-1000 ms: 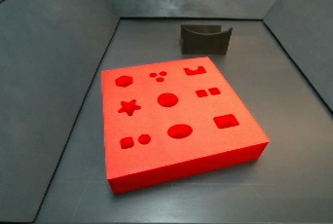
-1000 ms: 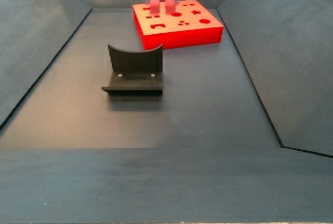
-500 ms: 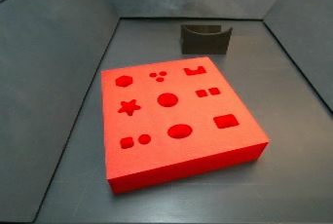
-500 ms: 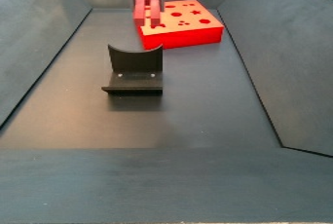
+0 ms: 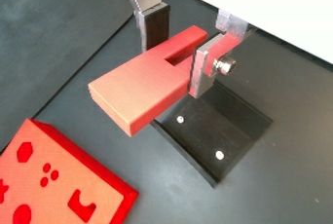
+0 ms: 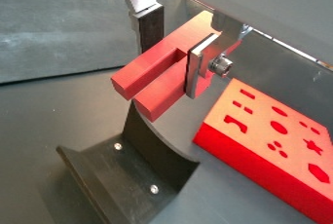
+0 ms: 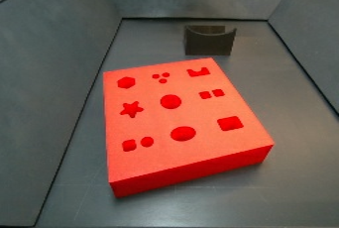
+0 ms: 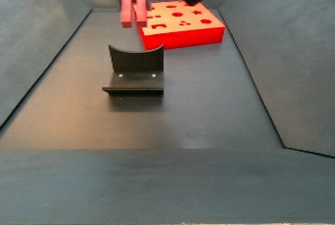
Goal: Pick up the double-square object. Move up. Rotate the double-square object. Place the double-square object on the fixture. Regrasp the double-square object. Move to above the board. Insert the double-square object.
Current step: Place the double-square object on the fixture.
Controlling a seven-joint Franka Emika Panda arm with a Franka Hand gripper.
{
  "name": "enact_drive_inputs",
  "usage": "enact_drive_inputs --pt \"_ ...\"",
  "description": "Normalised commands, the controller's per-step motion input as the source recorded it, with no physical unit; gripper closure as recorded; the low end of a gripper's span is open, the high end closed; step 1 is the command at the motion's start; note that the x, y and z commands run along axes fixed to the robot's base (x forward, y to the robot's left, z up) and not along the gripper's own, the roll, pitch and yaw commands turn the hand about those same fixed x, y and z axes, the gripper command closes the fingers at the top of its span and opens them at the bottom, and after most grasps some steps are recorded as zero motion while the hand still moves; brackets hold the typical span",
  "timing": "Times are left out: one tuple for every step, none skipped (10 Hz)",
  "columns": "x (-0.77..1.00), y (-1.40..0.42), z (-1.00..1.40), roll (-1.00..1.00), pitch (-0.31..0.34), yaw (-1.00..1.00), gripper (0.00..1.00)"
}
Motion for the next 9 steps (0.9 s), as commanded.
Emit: enact_drive_inputs --pt "0.10 0.06 -1.00 -1.00 0.046 -0.10 1.00" --pt "0.10 0.07 -1.00 -1.00 0.032 -0.11 1.00" --pt "0.11 0.07 -1.00 -1.00 0.045 -0.12 1.00" --pt "0.12 0.08 -1.00 -1.00 0.065 -0.12 1.00" --pt "0.13 0.08 -1.00 -1.00 0.079 -0.13 1.00" --pt "0.14 0.09 -1.00 -1.00 0.083 -0.14 1.00" --pt "0.15 0.10 -1.00 -0.84 0.069 -0.15 1.00" --pt "0.16 0.10 -1.00 -0.69 0.060 -0.14 1.00" --pt "0.16 0.11 -1.00 -0.53 0.051 -0.13 1.00"
